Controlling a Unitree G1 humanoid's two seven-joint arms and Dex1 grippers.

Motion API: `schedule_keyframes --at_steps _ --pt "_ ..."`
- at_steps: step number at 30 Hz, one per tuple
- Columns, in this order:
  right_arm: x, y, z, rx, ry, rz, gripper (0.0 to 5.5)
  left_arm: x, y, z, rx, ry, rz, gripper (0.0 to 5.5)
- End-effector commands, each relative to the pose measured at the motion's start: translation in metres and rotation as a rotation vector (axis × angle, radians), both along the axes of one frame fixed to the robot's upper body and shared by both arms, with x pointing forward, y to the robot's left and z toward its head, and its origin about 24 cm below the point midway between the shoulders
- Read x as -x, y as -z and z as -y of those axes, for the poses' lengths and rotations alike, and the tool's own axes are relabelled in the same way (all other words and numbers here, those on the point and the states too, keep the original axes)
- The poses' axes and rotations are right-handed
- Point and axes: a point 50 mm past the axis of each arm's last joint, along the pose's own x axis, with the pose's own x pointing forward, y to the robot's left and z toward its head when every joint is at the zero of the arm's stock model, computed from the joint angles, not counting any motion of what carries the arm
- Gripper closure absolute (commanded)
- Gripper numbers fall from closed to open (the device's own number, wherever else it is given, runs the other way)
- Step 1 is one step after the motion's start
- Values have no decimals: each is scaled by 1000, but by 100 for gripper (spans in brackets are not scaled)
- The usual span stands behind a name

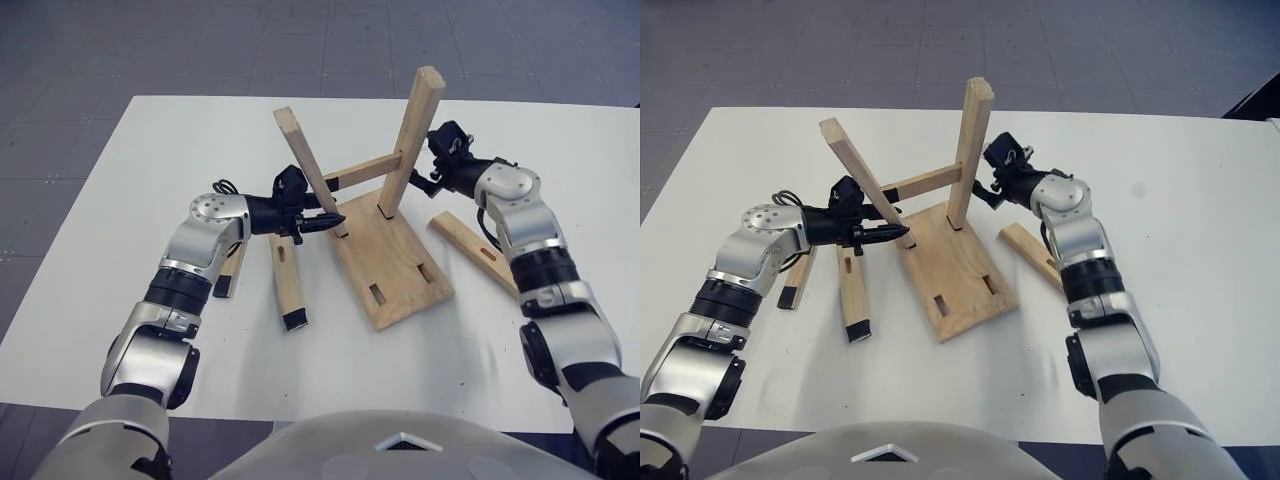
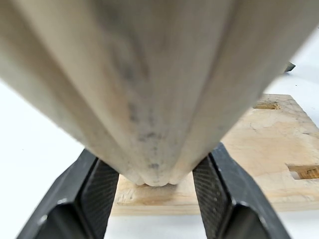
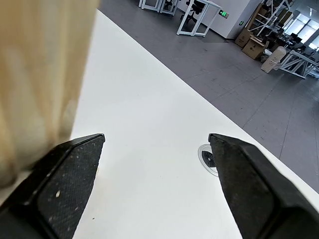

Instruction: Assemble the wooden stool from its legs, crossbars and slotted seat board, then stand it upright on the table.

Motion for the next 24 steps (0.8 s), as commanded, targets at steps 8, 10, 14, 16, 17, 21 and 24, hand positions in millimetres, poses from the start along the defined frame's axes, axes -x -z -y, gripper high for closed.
schedule_keyframes --at_steps 8,10,14,16,17,21,24 --pt "-26 6 35 -266 322 -275 235 39 79 -13 -268 -46 -306 344" --pt "-29 6 40 -308 345 -296 274 39 79 -12 -268 -45 -306 344" --pt "-39 -2 77 -290 480 -223 354 38 78 -12 -264 -41 -301 344" --pt "-43 -8 92 -289 552 -175 386 38 78 -12 -262 -42 -300 344" --pt "-44 -11 96 -293 577 -155 391 38 78 -12 -262 -42 -300 344" --pt "-48 -12 84 -262 524 -130 391 38 78 -12 -263 -39 -299 344" --pt "-46 -5 39 -244 319 -163 391 38 78 -12 -264 -40 -297 344"
